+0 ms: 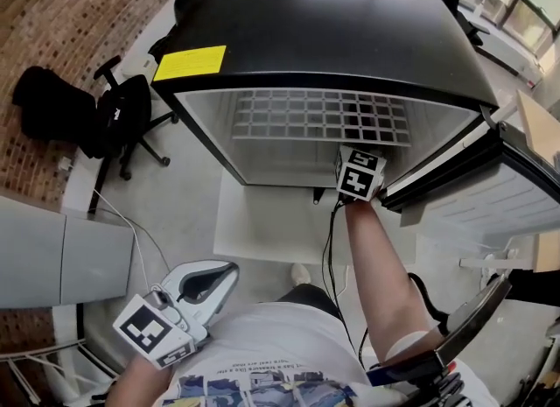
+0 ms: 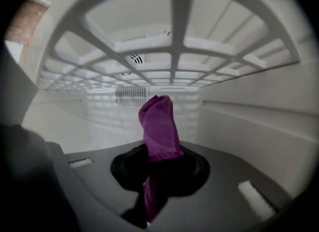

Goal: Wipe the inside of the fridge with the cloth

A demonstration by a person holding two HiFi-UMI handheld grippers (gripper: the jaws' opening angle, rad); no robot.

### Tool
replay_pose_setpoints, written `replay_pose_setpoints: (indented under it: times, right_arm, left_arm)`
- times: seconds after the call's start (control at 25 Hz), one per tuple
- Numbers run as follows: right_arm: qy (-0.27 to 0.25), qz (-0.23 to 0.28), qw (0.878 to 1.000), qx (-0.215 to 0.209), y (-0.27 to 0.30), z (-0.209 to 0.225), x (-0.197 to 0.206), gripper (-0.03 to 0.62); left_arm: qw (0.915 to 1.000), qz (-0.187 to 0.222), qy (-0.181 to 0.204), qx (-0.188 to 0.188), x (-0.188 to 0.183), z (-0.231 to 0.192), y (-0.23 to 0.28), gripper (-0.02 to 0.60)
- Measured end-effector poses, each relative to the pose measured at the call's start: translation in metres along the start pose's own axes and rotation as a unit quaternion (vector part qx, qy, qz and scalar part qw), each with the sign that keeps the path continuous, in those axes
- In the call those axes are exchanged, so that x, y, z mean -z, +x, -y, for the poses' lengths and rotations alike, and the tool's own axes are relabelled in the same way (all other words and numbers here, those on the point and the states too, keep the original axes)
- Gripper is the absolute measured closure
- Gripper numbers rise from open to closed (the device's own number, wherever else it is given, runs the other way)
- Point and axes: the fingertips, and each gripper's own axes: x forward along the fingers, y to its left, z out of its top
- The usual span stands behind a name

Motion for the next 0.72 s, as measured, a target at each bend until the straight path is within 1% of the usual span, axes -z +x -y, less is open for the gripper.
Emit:
replay_pose_setpoints:
  times: [0.08, 0.2, 0.32, 0.52, 0.72]
  right_arm:
    - [0.022, 0.013, 0.999, -0.042, -0.005, -0.024, -0.006, 0.542]
    - [0.052, 0.022, 0.993, -0.102, -0.011, -0.068, -0.012, 0.542]
    - [0.076, 0.019, 0.986, -0.147, -0.012, -0.109, -0.012, 0.542]
    - [0.125, 0.001, 0.973, -0.195, -0.007, -0.170, -0.002, 0.542]
    - [0.165, -0.024, 0.962, -0.217, 0.001, -0.209, 0.015, 0.542]
  left_arm:
    - [1.0000, 0.002, -0.004, -0.002, 0.003, 0.000, -0.005, 0.575]
    - [0.9999, 0.003, -0.008, -0.009, 0.008, 0.000, -0.016, 0.575]
    - [0.9997, 0.004, -0.014, -0.022, 0.013, -0.002, -0.028, 0.575]
    - [0.9979, 0.001, -0.028, -0.059, 0.026, -0.008, -0.053, 0.575]
    - [0.9943, -0.002, -0.041, -0.098, 0.037, -0.015, -0.078, 0.575]
